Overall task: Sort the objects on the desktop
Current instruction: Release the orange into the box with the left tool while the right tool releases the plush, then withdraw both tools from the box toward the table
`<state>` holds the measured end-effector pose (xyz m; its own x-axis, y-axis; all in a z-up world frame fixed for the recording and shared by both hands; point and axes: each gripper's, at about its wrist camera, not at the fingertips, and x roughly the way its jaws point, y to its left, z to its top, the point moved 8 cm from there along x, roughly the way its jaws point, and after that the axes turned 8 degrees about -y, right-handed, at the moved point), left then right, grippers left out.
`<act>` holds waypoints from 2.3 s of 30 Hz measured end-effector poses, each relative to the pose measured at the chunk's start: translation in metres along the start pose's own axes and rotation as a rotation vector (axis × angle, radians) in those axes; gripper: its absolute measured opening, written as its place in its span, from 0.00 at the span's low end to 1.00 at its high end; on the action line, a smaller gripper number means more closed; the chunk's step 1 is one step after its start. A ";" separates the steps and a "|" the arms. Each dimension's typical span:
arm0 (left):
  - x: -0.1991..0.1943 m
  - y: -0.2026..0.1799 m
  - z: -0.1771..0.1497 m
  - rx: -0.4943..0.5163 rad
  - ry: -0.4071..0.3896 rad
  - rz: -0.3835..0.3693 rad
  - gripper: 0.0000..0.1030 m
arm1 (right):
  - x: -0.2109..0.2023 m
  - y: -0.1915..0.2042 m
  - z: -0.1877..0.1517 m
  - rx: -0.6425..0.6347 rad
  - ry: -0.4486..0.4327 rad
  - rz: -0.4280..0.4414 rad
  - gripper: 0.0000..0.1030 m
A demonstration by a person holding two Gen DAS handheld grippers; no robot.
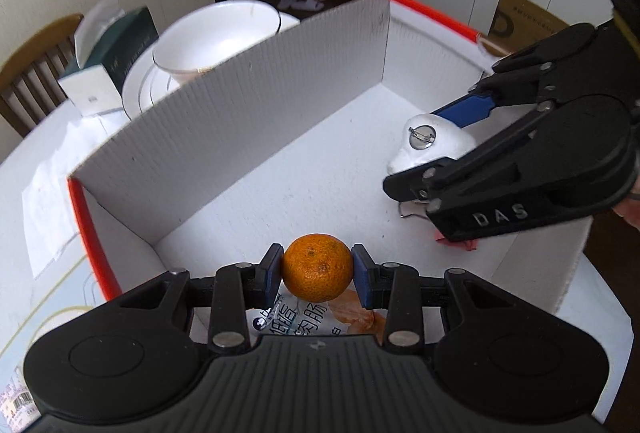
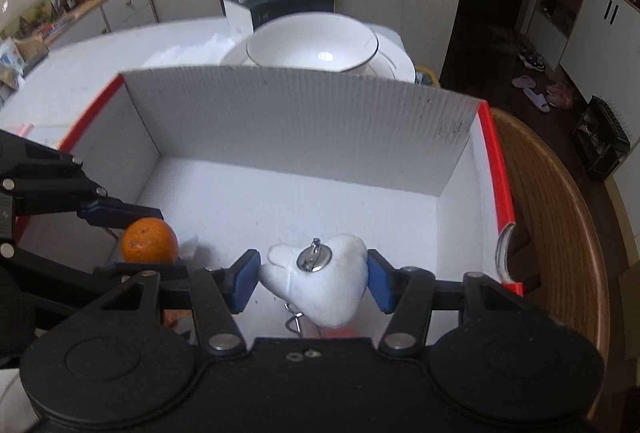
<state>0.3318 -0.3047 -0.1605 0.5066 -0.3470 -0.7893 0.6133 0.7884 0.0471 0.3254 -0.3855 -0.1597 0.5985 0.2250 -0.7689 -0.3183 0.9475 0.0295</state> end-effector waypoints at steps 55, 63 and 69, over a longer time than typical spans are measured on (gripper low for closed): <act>-0.043 -0.002 0.000 -0.124 -0.087 -0.076 0.99 | -0.036 -0.002 0.017 0.049 -0.046 0.016 0.71; -0.065 0.003 -0.003 -0.151 -0.146 -0.040 1.00 | -0.049 0.006 0.017 0.071 -0.087 0.012 0.72; -0.087 0.012 -0.008 -0.209 -0.206 -0.065 1.00 | -0.064 0.015 0.020 0.094 -0.130 0.012 0.72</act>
<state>0.2899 -0.2611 -0.0962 0.5959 -0.4786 -0.6448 0.5208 0.8415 -0.1433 0.2969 -0.3809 -0.0978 0.6873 0.2581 -0.6790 -0.2592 0.9604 0.1027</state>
